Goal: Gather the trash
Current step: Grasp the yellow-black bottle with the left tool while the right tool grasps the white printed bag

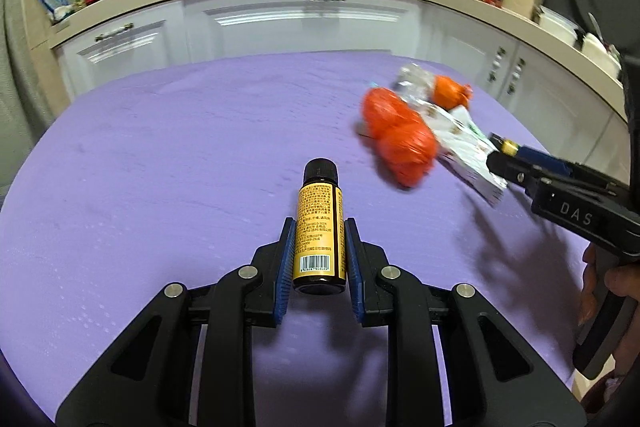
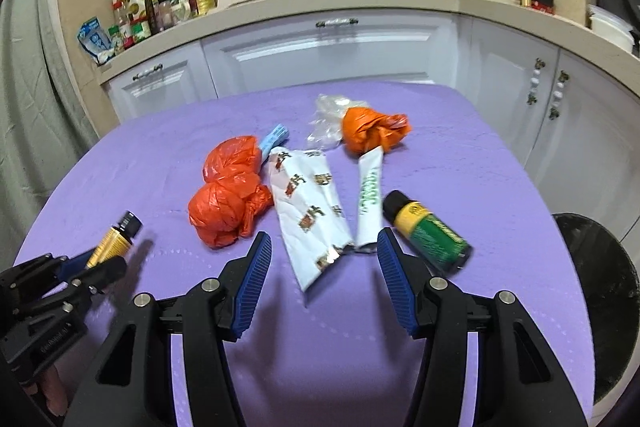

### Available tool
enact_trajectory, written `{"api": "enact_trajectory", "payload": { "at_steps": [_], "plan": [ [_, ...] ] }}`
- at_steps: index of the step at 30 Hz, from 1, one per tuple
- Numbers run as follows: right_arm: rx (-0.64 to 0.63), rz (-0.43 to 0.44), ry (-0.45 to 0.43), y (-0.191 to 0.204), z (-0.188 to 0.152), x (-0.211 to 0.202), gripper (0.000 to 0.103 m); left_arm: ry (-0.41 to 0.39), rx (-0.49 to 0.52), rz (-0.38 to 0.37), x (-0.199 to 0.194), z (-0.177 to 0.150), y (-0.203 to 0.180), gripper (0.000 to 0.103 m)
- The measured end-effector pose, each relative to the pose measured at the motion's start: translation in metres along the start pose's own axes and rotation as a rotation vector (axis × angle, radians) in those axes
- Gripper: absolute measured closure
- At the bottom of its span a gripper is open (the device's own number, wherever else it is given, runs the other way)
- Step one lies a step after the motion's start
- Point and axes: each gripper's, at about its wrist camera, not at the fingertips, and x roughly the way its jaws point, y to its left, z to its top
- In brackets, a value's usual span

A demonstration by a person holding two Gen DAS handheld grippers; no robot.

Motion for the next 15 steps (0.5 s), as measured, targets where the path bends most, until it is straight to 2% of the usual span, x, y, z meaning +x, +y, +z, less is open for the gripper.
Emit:
{"api": "enact_trajectory", "payload": {
  "at_steps": [7,9,11,15],
  "plan": [
    [-0.045,-0.018,0.08,0.014,0.004,0.022,0.049,-0.01,-0.036,0.014,0.001,0.004,0.023,0.08],
    [-0.052,-0.024,0.103,0.016,0.003,0.026,0.054,-0.005,-0.048,0.002,0.002,0.004,0.026,0.08],
    [-0.056,-0.021,0.121,0.016,0.002,0.029,0.071,0.0,-0.053,-0.008,0.003,0.003,0.028,0.08],
    [-0.066,-0.026,0.118,0.019,0.0,0.026,0.079,-0.003,-0.051,-0.018,0.003,0.002,0.027,0.08]
  ]
}}
